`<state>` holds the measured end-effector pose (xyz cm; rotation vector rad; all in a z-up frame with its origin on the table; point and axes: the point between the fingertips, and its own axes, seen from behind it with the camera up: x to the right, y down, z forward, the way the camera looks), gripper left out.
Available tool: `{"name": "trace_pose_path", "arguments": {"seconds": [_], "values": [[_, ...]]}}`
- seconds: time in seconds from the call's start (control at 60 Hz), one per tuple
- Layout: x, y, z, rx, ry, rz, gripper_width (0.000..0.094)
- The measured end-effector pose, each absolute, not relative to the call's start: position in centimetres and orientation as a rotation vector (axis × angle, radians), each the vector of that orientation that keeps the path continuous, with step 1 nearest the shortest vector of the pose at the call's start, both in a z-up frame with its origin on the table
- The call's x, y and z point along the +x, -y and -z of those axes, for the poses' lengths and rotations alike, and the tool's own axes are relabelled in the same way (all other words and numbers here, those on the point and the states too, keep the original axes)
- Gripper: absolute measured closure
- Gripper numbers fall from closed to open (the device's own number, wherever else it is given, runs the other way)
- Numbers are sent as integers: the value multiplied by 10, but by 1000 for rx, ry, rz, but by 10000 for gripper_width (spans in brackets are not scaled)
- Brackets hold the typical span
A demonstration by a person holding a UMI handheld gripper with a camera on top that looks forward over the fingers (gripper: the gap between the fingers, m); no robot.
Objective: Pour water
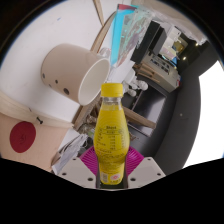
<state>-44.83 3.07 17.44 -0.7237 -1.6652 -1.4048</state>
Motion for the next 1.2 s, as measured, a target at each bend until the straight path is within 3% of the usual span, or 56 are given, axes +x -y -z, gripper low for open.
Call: {"name": "trace_pose_path", "arguments": {"seconds": [0.1, 0.283, 0.417, 0.533, 0.95, 1.2], "values": [[-444, -32, -179, -851, 1609, 1312, 627], [-424, -23, -206, -1373, 1209, 865, 626], [-411, -11, -220, -1634, 868, 476, 627], [-400, -2, -201, -1792, 613, 186, 626], [-372, 20, -78, -1936, 367, -133, 622], [-367, 21, -74, -1903, 280, -205, 568]]}}
